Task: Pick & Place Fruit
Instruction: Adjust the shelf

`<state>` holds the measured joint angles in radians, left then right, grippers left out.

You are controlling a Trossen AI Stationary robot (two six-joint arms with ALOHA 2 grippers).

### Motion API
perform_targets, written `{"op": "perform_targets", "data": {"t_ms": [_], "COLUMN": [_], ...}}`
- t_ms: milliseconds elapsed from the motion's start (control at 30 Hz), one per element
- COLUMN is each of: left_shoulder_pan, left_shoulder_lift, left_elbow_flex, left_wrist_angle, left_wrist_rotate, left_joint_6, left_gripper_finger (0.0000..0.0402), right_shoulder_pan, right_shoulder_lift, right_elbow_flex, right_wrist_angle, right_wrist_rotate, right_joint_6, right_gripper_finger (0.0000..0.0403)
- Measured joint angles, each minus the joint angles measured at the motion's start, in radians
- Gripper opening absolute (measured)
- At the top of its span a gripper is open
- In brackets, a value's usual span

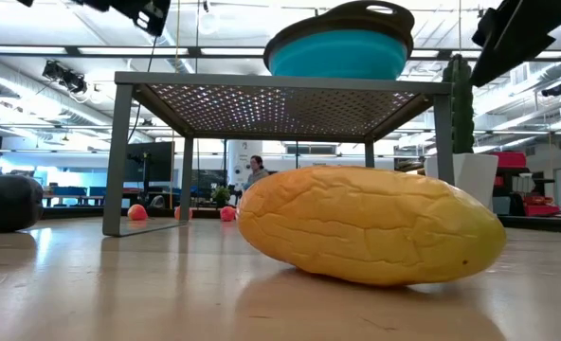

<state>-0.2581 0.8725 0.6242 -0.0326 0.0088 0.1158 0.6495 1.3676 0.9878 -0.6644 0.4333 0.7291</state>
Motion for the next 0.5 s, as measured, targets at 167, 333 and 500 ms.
{"op": "perform_targets", "data": {"t_ms": [167, 333, 500], "left_shoulder_pan": [-0.094, -0.149, -0.182], "left_shoulder_lift": [0.114, 0.225, 0.312], "left_elbow_flex": [0.061, 0.116, 0.120], "left_wrist_angle": [-0.047, -0.122, -0.136], "left_wrist_rotate": [-0.160, -0.249, -0.242], "left_joint_6": [-0.045, -0.173, -0.243], "left_gripper_finger": [0.0022, 0.0040, 0.0068], "right_shoulder_pan": [-0.007, -0.021, -0.027], "right_shoulder_lift": [-0.011, -0.011, -0.011], "right_elbow_flex": [0.000, 0.000, 0.000], "right_wrist_angle": [0.037, 0.064, 0.063], "right_wrist_rotate": [-0.058, -0.096, -0.095], "right_joint_6": [-0.076, -0.146, -0.173], "right_gripper_finger": [0.0228, 0.0228, 0.0228]}}
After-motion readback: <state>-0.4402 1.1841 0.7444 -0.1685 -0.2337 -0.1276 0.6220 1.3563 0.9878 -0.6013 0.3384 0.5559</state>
